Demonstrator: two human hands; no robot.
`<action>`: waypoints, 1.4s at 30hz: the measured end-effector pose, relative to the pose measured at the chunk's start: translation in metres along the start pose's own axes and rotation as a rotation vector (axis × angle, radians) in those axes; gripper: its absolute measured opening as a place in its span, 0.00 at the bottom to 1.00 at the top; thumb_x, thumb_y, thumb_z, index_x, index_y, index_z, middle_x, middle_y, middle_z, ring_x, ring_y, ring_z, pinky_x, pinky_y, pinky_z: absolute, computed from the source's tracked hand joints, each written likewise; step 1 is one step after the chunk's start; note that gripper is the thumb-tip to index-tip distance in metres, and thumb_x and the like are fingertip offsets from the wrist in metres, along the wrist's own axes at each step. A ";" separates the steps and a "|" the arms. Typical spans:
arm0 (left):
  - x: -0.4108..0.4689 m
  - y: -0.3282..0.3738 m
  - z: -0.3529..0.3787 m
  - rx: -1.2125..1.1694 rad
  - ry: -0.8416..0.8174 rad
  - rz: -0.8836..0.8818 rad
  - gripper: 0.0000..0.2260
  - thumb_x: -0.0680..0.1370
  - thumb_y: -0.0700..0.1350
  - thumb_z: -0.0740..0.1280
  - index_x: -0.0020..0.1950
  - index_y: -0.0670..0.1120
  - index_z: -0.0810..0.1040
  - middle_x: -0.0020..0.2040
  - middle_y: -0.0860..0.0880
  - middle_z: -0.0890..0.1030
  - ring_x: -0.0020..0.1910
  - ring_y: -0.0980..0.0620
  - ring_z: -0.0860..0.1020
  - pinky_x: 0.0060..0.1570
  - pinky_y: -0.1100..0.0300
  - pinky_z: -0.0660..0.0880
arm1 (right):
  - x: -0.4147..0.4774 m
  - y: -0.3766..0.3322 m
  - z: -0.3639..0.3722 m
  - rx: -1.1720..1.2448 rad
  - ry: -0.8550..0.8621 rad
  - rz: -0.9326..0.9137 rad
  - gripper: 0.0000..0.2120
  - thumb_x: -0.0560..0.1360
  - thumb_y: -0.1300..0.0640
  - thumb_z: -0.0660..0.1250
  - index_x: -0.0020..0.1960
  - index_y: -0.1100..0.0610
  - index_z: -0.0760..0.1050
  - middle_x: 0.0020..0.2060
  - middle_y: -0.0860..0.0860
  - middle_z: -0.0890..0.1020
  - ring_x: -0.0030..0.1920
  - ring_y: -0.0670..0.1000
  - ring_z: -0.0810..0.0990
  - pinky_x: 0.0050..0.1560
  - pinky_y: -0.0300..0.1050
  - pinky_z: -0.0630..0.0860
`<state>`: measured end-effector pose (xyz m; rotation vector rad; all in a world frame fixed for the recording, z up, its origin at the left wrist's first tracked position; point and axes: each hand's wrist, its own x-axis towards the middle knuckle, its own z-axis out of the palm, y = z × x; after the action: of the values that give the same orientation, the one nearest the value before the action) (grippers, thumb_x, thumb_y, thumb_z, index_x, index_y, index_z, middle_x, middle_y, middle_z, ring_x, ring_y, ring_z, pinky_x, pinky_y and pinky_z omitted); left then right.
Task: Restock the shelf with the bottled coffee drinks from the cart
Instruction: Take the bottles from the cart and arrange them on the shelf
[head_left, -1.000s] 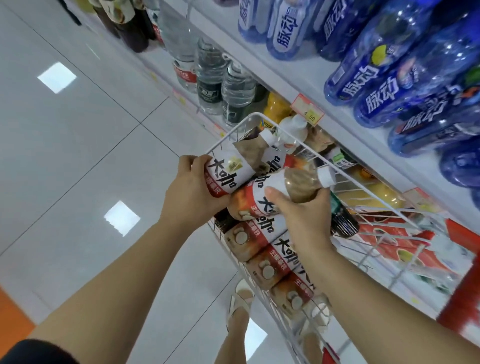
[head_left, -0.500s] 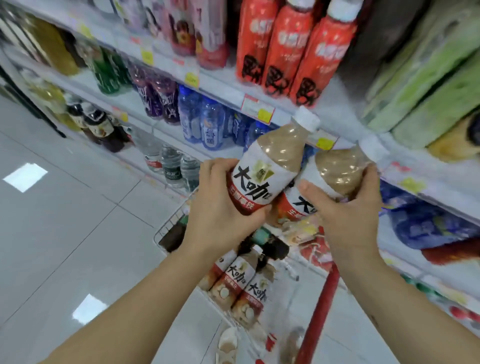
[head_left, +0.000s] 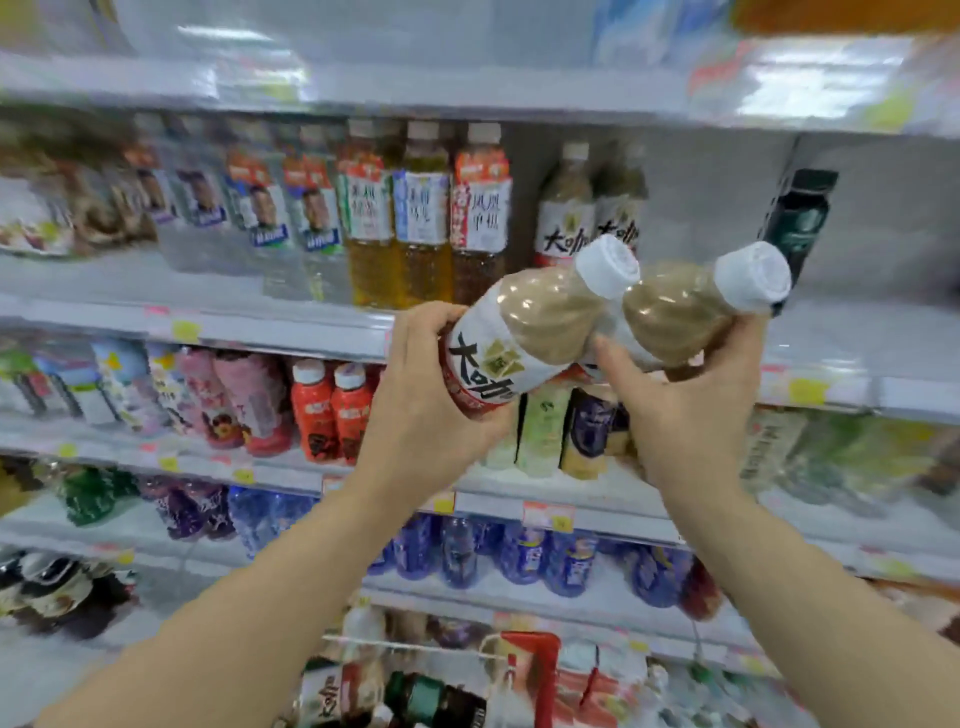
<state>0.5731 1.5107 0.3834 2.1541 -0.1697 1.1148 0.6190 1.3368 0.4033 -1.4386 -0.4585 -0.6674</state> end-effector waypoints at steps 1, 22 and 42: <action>0.007 0.004 0.003 0.003 -0.001 0.013 0.30 0.63 0.39 0.77 0.60 0.42 0.68 0.54 0.50 0.68 0.52 0.60 0.69 0.51 0.75 0.65 | 0.012 0.001 -0.004 -0.022 -0.001 -0.018 0.29 0.64 0.60 0.78 0.56 0.48 0.66 0.52 0.47 0.77 0.52 0.42 0.78 0.54 0.34 0.74; 0.088 -0.015 0.080 0.086 0.132 -0.167 0.31 0.63 0.39 0.77 0.61 0.46 0.67 0.56 0.51 0.67 0.53 0.59 0.70 0.51 0.76 0.67 | 0.205 0.118 0.020 -0.445 -0.126 0.025 0.40 0.62 0.46 0.77 0.69 0.53 0.66 0.61 0.53 0.76 0.61 0.57 0.73 0.58 0.48 0.72; 0.098 0.003 0.092 -0.139 0.102 -0.209 0.33 0.63 0.41 0.79 0.54 0.64 0.63 0.57 0.51 0.70 0.56 0.55 0.73 0.54 0.59 0.75 | 0.198 0.131 0.008 -0.431 -0.442 0.295 0.34 0.67 0.63 0.75 0.68 0.60 0.63 0.60 0.54 0.75 0.62 0.55 0.74 0.51 0.40 0.66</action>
<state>0.6946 1.4687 0.4229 1.9385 0.0236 1.0568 0.8539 1.3170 0.4364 -2.0307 -0.4440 -0.2086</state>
